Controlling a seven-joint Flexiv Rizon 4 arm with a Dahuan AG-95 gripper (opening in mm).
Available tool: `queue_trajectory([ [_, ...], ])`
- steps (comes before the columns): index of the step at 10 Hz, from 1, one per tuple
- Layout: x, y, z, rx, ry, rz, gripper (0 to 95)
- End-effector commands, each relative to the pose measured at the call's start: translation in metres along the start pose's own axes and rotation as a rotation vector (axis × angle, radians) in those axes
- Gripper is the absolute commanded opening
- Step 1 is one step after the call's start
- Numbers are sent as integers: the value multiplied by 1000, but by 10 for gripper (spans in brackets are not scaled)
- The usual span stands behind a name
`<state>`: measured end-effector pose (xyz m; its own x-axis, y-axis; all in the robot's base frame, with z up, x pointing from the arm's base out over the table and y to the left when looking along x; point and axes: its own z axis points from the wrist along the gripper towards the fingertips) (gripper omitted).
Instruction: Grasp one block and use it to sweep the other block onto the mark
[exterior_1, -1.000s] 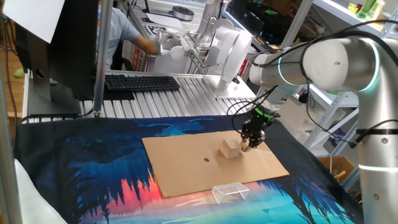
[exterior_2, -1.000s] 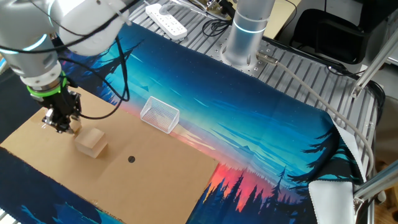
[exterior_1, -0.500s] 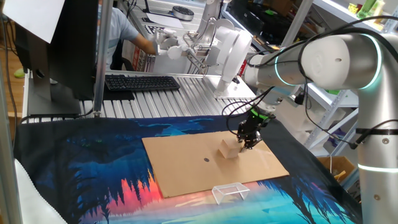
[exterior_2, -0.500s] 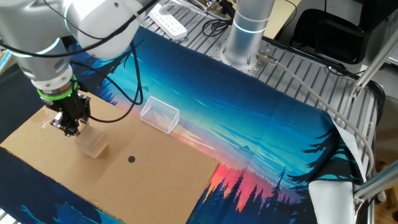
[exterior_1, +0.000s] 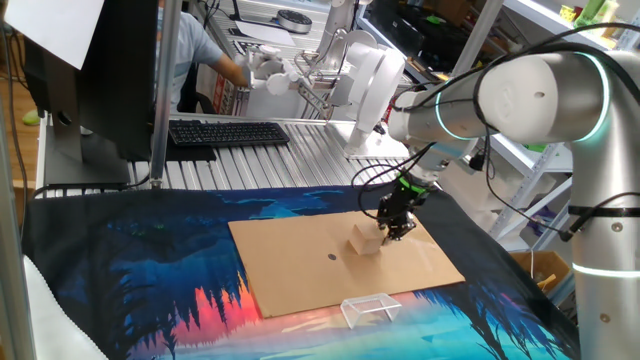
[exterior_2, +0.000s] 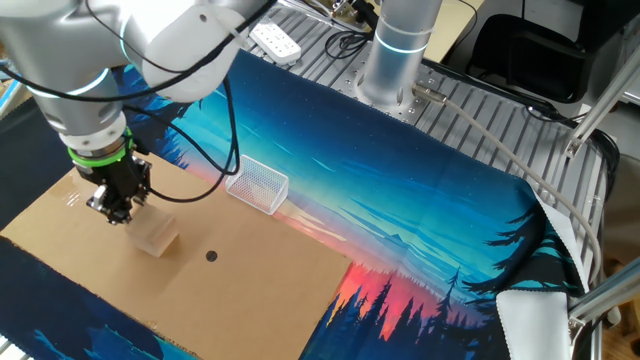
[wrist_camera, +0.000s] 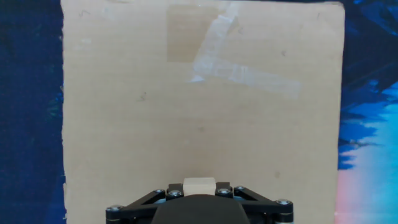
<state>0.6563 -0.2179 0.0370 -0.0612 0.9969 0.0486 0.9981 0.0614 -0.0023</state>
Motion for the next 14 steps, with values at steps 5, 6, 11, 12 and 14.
queue_trajectory([
  [5,22,1,5,-16,-4,24,0],
  [6,28,0,5,-17,-3,34,0],
  [11,52,-1,6,-27,-10,61,0],
  [12,53,-1,6,-28,-9,61,0],
  [14,65,-2,5,-31,-13,65,0],
])
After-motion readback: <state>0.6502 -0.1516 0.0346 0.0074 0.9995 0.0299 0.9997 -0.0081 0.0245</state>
